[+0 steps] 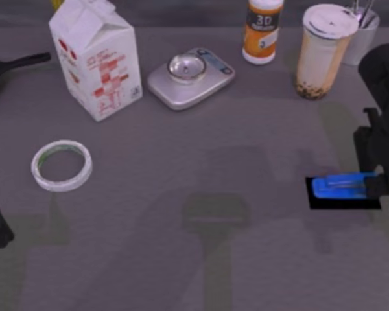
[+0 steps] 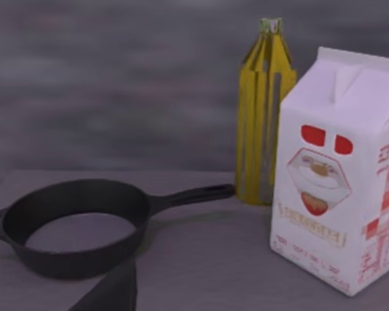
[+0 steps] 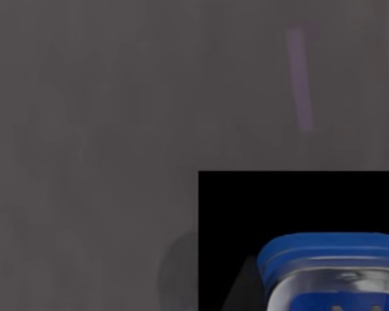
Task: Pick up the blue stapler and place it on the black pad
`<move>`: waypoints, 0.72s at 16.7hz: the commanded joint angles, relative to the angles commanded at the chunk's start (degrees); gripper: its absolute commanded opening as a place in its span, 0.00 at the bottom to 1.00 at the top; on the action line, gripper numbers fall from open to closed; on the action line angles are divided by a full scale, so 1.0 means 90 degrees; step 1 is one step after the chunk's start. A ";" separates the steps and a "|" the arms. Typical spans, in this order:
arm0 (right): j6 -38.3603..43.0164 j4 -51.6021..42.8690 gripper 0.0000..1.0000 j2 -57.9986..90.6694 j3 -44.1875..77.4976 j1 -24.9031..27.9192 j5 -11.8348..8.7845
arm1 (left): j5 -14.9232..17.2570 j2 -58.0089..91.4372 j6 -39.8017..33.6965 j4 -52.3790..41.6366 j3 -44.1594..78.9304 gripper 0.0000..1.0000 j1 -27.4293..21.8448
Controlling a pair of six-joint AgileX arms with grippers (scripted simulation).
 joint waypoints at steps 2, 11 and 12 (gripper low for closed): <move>0.0000 0.0000 0.00 0.0000 0.0000 0.0000 0.0000 | 0.0000 0.0000 0.0000 0.0000 0.0000 1.00 0.0000; 0.0000 0.0000 0.60 0.0000 0.0000 0.0000 0.0000 | 0.0000 0.0000 0.0000 0.0000 0.0000 1.00 0.0000; 0.0000 0.0000 0.68 0.0000 0.0000 0.0000 0.0000 | 0.0000 0.0000 0.0000 0.0000 0.0000 1.00 0.0000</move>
